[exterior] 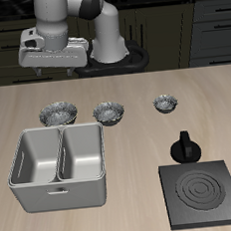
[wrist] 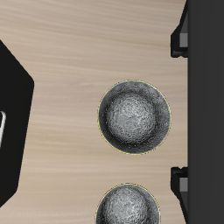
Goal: Place the largest bowl in the left side of the drainer and the medium bowl in the right side
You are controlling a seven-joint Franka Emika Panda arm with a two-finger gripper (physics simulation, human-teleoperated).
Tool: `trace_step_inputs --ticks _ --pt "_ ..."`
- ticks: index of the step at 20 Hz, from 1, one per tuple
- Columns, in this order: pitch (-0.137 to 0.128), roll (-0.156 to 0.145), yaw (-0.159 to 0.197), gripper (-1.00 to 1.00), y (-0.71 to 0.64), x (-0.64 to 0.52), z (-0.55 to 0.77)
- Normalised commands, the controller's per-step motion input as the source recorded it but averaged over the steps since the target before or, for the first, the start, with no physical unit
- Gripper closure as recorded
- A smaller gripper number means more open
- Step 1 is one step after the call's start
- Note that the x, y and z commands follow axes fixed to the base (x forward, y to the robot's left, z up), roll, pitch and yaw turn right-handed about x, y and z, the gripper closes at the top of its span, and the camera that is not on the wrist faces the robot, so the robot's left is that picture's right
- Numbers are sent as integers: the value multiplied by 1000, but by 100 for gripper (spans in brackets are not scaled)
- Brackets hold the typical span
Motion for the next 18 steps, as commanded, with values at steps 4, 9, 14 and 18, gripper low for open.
trace_step_inputs --ticks 4,9,14,18 --pt "-4 6 37 -100 -436 -23 -207" --pt "-48 20 21 -100 -270 -48 -200" --pt "-8 72 9 -100 -384 -54 -178" --pt "25 70 -68 -100 -308 -22 -359"
